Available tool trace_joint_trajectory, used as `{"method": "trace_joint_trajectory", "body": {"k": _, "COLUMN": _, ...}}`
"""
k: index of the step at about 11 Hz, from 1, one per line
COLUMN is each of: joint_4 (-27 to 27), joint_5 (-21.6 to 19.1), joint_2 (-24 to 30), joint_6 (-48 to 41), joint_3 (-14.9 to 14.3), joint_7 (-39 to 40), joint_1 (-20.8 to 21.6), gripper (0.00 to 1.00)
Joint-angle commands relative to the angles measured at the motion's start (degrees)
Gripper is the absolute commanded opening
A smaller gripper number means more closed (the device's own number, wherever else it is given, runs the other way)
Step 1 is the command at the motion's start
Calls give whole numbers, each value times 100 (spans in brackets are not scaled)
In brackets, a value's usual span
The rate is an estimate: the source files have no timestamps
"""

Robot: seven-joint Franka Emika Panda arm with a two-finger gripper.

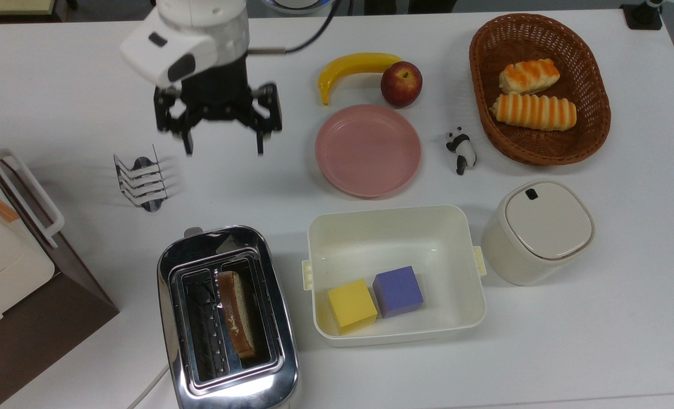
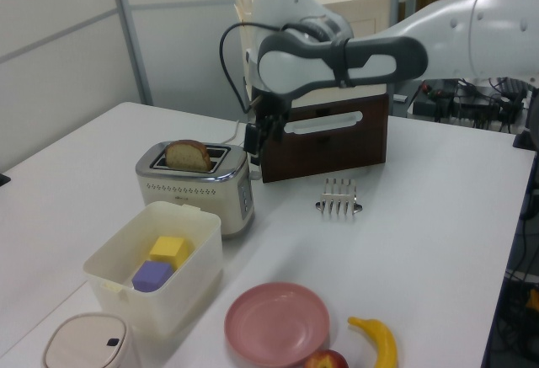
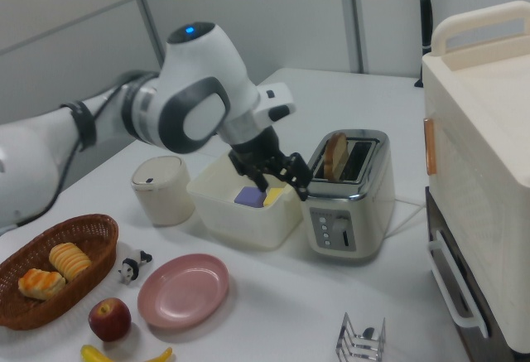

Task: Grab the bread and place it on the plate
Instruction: 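Move the open gripper over the toaster above the toast slice, then lower the gripper into the toaster slot and close on the toast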

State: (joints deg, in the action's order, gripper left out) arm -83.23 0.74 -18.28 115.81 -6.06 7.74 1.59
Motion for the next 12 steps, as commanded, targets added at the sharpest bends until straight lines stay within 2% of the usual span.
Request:
{"method": "trace_joint_trajectory", "body": {"k": 1, "joint_4": -9, "joint_5": -206, "joint_2": -316, "joint_6": 1046, "joint_3": -9, "joint_7": 263, "joint_1": -53, "gripper": 100}}
{"method": "trace_joint_trajectory", "body": {"k": 3, "joint_4": 0, "joint_5": -205, "joint_2": -457, "joint_6": 1651, "joint_3": -1, "joint_7": 473, "joint_1": -71, "gripper": 100}}
{"method": "trace_joint_trajectory", "body": {"k": 7, "joint_4": 35, "joint_5": -249, "joint_2": -1062, "joint_6": 3619, "joint_3": 8, "joint_7": 510, "joint_1": -53, "gripper": 100}}
{"method": "trace_joint_trajectory", "body": {"k": 8, "joint_4": 44, "joint_5": -249, "joint_2": -1195, "joint_6": 4050, "joint_3": 34, "joint_7": 492, "joint_1": -36, "gripper": 96}}
{"method": "trace_joint_trajectory", "body": {"k": 9, "joint_4": 79, "joint_5": -241, "joint_2": -1318, "joint_6": 4307, "joint_3": 35, "joint_7": 492, "joint_1": 17, "gripper": 84}}
{"method": "trace_joint_trajectory", "body": {"k": 10, "joint_4": 183, "joint_5": -249, "joint_2": -1449, "joint_6": 4414, "joint_3": 35, "joint_7": 492, "joint_1": 69, "gripper": 66}}
{"method": "trace_joint_trajectory", "body": {"k": 11, "joint_4": 280, "joint_5": -258, "joint_2": -1573, "joint_6": 4537, "joint_3": 43, "joint_7": 475, "joint_1": 87, "gripper": 57}}
{"method": "trace_joint_trajectory", "body": {"k": 12, "joint_4": 281, "joint_5": -267, "joint_2": -1661, "joint_6": 4712, "joint_3": 43, "joint_7": 431, "joint_1": 114, "gripper": 53}}
